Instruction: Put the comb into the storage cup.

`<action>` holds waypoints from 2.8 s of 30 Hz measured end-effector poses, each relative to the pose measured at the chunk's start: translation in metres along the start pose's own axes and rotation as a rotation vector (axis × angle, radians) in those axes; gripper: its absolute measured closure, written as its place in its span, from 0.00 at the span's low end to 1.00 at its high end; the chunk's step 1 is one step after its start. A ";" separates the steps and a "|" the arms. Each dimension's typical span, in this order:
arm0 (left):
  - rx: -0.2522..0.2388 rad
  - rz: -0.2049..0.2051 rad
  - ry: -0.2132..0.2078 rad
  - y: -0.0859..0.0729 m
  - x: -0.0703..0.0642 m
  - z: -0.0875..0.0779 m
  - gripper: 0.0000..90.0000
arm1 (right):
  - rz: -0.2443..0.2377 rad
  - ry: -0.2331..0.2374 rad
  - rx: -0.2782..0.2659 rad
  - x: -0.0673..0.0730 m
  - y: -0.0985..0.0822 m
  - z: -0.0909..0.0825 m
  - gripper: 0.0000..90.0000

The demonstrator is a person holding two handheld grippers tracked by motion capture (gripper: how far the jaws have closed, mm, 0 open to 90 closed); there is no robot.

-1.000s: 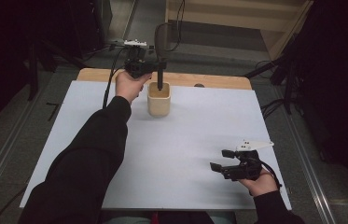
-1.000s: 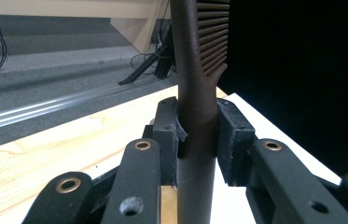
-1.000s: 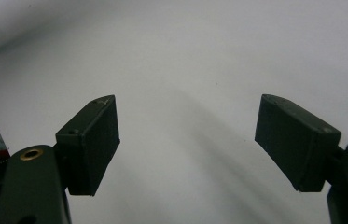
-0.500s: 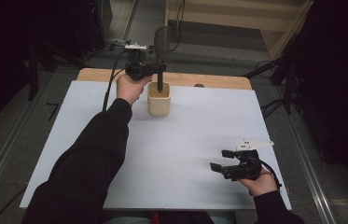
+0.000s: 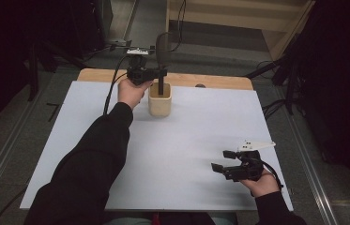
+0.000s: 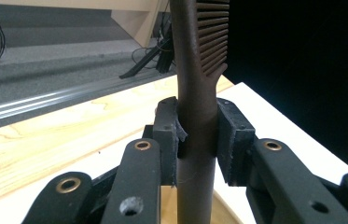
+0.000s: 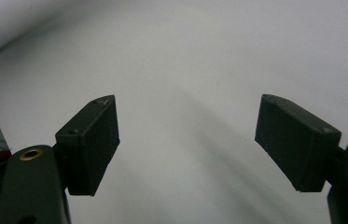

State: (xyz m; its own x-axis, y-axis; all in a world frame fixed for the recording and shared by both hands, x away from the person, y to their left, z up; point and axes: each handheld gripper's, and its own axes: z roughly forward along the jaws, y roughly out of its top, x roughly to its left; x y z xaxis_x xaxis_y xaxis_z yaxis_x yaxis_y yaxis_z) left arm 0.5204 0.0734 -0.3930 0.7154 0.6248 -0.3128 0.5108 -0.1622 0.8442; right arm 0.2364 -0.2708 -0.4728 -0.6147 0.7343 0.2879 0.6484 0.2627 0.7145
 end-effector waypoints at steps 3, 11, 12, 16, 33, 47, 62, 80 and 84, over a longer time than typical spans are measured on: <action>0.001 -0.006 -0.005 -0.004 0.001 0.001 0.81 | -0.001 -0.001 0.000 0.000 0.000 0.000 0.22; 0.003 -0.003 -0.003 -0.011 0.002 0.001 0.81 | 0.002 -0.002 0.001 0.000 0.000 0.001 0.22; -0.001 0.000 0.002 -0.012 0.001 0.001 0.81 | 0.003 -0.001 0.000 0.001 0.000 0.001 0.22; 0.000 -0.001 0.003 -0.015 0.002 0.001 0.81 | 0.002 -0.002 0.001 0.000 0.000 0.001 0.22; 0.009 -0.004 0.008 -0.030 0.006 0.004 0.81 | 0.000 -0.003 0.000 0.000 0.000 0.001 0.22; 0.017 -0.005 0.008 -0.036 0.008 0.007 0.80 | -0.002 -0.001 0.001 0.000 0.000 0.001 0.22; 0.044 -0.101 0.011 -0.033 0.030 -0.016 0.36 | -0.007 0.003 0.002 0.001 0.000 0.001 0.22; 0.127 -0.077 -0.027 -0.043 0.030 -0.037 0.36 | -0.001 -0.008 0.009 0.000 -0.001 0.001 0.22; 0.145 -0.076 -0.037 -0.048 0.028 -0.043 0.36 | -0.003 -0.012 0.000 0.001 0.001 0.000 0.22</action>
State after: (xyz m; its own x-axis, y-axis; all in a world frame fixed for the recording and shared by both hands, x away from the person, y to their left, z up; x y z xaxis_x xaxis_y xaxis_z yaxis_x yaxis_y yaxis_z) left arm 0.4958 0.1318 -0.4234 0.6877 0.6112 -0.3918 0.6260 -0.2259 0.7464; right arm 0.2362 -0.2704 -0.4720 -0.6111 0.7410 0.2782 0.6467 0.2648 0.7153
